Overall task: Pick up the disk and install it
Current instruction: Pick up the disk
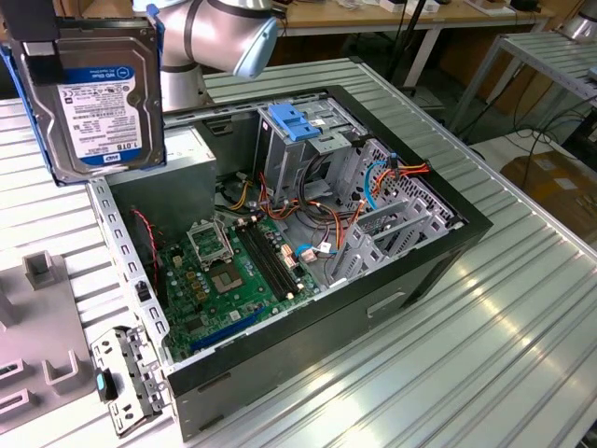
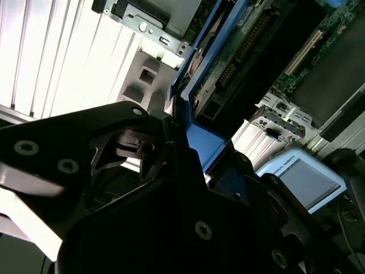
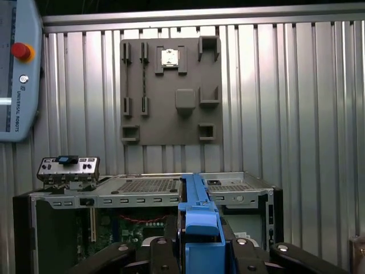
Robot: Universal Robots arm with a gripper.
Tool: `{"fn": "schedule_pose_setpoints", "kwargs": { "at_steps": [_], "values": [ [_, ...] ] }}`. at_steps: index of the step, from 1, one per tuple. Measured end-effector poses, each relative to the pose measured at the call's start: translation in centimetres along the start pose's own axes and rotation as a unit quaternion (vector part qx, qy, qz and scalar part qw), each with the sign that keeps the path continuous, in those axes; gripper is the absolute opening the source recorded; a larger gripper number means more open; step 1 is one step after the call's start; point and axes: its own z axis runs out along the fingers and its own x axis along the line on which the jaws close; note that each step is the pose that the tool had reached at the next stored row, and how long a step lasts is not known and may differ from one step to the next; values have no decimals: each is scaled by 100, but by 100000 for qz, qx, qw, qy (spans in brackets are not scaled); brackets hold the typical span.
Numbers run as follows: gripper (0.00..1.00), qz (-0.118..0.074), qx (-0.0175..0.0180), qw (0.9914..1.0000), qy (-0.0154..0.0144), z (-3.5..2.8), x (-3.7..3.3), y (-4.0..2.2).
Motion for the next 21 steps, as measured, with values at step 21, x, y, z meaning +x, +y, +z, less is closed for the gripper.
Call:
{"fn": "schedule_pose_setpoints", "kwargs": {
  "at_steps": [21],
  "values": [
    [37,163,-8,100000,13,20,5,-680]
  ]
}}
